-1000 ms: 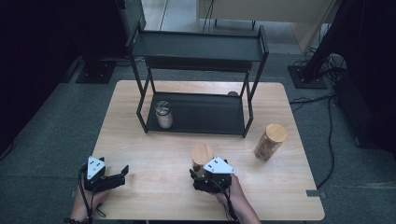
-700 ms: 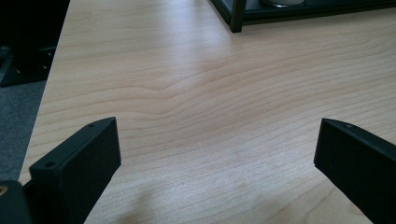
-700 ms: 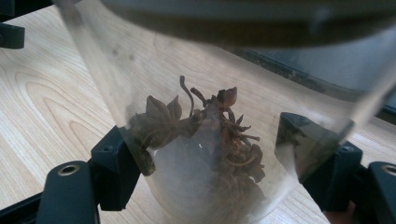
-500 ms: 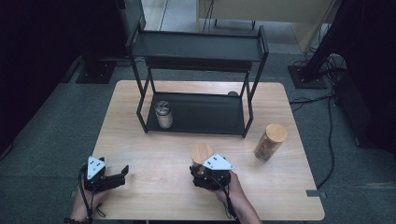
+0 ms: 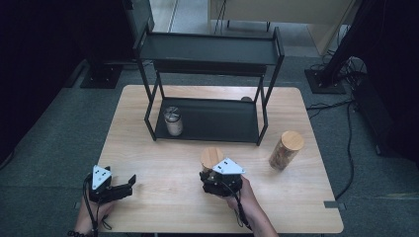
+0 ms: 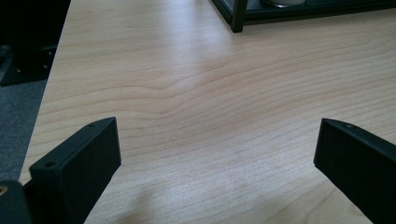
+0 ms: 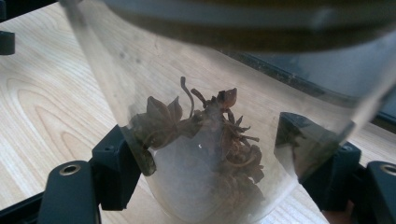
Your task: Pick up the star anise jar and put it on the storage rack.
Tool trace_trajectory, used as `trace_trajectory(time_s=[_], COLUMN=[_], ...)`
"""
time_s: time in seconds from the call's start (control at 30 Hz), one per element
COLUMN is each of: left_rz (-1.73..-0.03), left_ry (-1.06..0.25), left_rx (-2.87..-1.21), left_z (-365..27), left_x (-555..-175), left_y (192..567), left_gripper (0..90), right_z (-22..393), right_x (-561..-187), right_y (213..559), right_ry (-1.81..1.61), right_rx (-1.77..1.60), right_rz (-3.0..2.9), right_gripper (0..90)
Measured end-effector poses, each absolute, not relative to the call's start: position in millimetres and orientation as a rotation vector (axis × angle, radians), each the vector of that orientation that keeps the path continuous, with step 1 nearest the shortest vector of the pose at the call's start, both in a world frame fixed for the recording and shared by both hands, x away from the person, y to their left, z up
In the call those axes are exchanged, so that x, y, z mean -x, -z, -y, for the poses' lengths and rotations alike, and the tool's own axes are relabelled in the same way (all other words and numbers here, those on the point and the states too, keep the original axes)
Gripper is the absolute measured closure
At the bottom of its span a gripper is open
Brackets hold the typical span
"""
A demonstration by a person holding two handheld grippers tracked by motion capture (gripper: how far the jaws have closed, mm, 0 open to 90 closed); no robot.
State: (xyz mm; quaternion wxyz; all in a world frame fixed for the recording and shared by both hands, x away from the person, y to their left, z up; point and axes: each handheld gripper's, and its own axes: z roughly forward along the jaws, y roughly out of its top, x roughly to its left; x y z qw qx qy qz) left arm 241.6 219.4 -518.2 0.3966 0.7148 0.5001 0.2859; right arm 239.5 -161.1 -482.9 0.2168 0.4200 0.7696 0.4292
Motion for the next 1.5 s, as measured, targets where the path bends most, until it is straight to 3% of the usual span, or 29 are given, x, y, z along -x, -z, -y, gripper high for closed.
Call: trace_trajectory(time_s=[1.5], left_rz=[-1.266], left_ry=[-0.716], left_rx=[-1.805], left_z=[-220], left_x=[-242], left_y=[518], left_gripper=[0.9], right_z=[155], right_x=[-297], right_y=[462], right_ry=[-1.146], right_rx=[-1.196], right_rz=[-2.106], right_gripper=[25.1])
